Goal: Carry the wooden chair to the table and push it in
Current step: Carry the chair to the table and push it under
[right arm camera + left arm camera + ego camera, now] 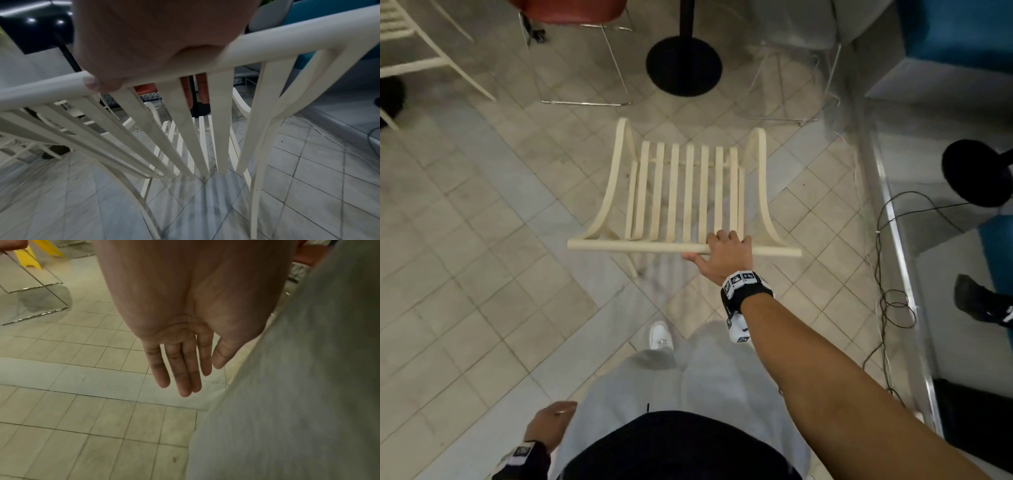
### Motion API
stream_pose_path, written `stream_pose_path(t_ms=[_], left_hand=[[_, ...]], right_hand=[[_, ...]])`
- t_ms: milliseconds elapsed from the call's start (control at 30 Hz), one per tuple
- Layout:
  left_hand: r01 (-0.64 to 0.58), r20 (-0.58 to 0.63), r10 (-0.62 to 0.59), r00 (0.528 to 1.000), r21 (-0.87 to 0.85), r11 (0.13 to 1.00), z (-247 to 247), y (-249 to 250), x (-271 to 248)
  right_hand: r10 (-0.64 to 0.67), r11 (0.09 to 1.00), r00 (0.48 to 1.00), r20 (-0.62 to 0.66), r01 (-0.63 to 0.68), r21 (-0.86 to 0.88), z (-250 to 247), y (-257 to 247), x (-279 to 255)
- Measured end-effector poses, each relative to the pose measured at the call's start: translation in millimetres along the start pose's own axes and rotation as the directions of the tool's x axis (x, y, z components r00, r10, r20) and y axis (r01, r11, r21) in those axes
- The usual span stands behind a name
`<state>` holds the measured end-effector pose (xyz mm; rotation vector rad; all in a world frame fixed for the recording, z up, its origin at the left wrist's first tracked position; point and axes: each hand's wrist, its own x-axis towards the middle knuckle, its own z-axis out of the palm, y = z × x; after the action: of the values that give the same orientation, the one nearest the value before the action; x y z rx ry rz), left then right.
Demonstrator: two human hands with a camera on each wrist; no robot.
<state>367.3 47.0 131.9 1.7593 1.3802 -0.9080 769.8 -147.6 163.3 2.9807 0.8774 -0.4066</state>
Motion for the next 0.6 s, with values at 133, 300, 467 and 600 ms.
stream_pose_path(t_ms=[133, 300, 467, 600], left_hand=[[0.029, -0.009, -0.032, 0.999, -0.196, 0.980, -25.4, 28.9, 15.4], [0.041, 0.018, -0.039, 0.999, -0.182, 0.982, -38.4, 68.7, 40.9], [-0.052, 0.044, 0.055, 0.998, -0.063, 0.997, -58.0, 136.8, 62.4], [-0.282, -0.065, 0.290, 0.955, 0.105, 0.954, -112.9, 251.5, 78.3]], right_hand=[[0.013, 1.000, 1.000, 0.022, -0.013, 0.016, -13.5, 2.7, 49.0], [-0.013, 1.000, 0.999, 0.029, 0.012, 0.004, -29.1, 19.8, 113.4], [-0.011, 0.999, 0.999, 0.044, 0.009, 0.038, -45.5, 36.9, 177.4], [-0.019, 0.999, 0.997, 0.072, 0.017, 0.027, -62.1, 49.5, 224.9]])
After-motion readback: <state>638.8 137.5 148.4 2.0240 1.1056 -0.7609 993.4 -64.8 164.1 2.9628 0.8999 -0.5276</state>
